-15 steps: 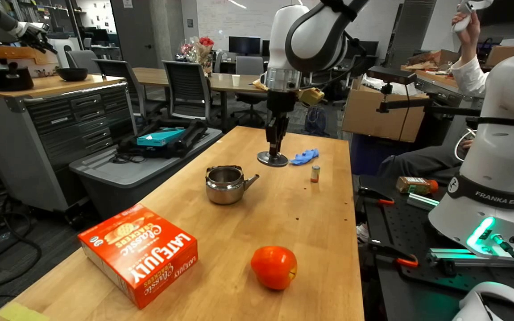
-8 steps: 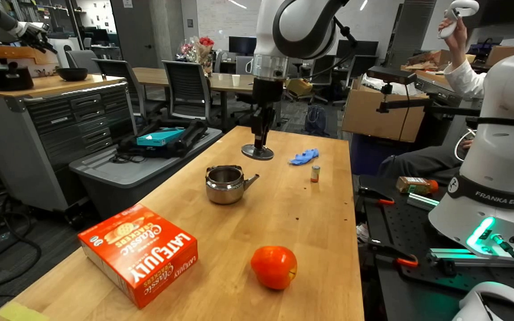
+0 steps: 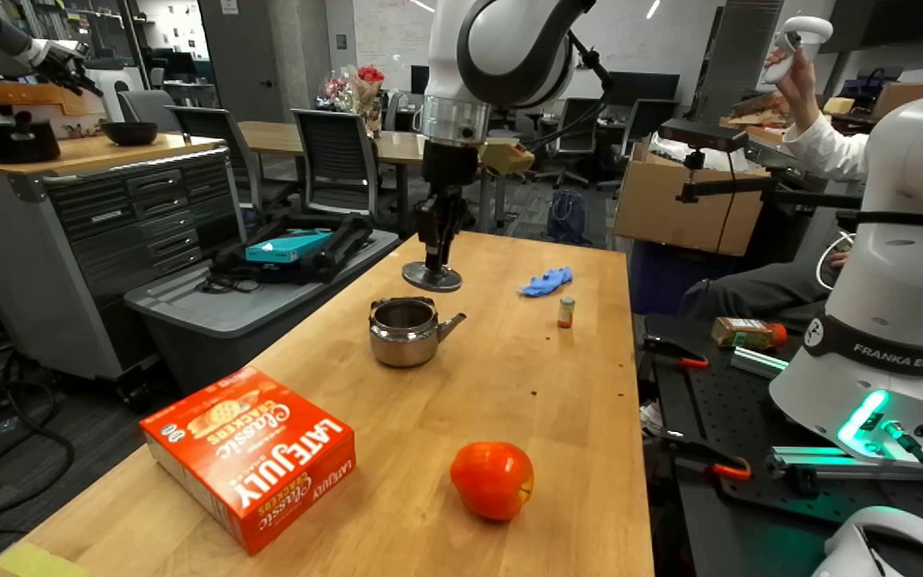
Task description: Take the lid and put it on the tea pot
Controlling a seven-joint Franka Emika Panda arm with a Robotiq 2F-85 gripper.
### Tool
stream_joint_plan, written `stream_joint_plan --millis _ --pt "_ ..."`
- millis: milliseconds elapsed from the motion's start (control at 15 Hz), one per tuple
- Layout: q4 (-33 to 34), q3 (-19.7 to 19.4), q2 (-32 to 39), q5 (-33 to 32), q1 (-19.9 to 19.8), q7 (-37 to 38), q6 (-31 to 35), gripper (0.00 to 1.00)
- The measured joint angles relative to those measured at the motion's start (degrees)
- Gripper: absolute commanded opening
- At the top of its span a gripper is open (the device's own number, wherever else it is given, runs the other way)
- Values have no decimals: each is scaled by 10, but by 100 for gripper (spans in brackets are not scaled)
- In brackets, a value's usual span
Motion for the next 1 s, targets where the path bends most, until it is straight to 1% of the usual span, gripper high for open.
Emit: stream_joint_plan --millis 467,1000 --pt "72 1 69 -1 6 37 -1 8" --pt "146 -1 149 -19 17 76 -24 8"
